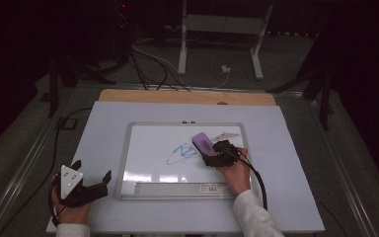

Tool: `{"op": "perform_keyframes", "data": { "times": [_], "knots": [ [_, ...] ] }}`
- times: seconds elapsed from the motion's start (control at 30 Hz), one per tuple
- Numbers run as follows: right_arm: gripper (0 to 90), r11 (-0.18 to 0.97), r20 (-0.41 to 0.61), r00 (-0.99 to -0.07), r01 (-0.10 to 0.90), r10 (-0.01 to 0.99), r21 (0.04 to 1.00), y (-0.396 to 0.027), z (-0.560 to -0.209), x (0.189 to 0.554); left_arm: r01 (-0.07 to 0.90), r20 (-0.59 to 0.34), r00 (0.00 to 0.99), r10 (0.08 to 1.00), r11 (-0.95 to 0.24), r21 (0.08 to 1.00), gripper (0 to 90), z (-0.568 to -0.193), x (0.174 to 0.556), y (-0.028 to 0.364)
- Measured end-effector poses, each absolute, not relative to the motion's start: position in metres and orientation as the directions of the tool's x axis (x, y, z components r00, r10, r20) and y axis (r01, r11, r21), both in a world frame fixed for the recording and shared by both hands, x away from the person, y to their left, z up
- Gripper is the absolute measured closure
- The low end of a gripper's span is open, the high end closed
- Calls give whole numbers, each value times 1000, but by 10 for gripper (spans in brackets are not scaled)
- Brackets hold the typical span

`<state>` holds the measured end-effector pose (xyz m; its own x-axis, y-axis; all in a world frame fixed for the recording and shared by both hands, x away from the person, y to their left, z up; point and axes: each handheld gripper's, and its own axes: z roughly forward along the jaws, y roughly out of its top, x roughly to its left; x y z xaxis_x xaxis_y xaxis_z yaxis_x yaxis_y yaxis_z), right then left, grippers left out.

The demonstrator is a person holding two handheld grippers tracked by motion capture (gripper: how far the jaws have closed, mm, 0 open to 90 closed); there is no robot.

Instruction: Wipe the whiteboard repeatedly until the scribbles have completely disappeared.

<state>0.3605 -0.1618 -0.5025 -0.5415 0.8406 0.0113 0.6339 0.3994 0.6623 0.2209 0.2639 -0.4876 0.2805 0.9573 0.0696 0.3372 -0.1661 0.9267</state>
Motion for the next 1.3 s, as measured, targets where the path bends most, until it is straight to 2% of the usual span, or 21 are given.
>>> {"op": "perform_keyframes", "data": {
  "times": [0.07,0.17,0.3,0.4,0.53,0.57,0.97,1.3],
  "knots": [
    [268,408,-18,-532,626,846,664,-161,-503,361,337,73,281,957,-169,926,6,-487,220,264],
    [268,396,-8,-527,627,850,671,-161,-502,363,336,70,279,958,-166,927,6,-487,221,264],
    [274,331,67,-513,643,856,691,-163,-498,369,339,71,280,957,-168,926,6,-488,221,263],
    [293,320,85,-512,649,855,691,-163,-498,371,337,73,282,957,-170,926,6,-488,221,263],
    [396,296,125,-506,667,853,684,-162,-499,374,339,70,281,957,-167,926,6,-488,221,264],
    [399,291,129,-504,669,854,684,-162,-499,375,339,70,281,957,-167,926,6,-488,221,264],
    [407,293,114,-490,675,864,677,-157,-499,373,339,71,282,957,-169,925,6,-488,221,263],
    [408,324,93,-517,657,851,681,-143,-498,362,339,71,282,957,-169,926,6,-488,221,263]
  ]
}}
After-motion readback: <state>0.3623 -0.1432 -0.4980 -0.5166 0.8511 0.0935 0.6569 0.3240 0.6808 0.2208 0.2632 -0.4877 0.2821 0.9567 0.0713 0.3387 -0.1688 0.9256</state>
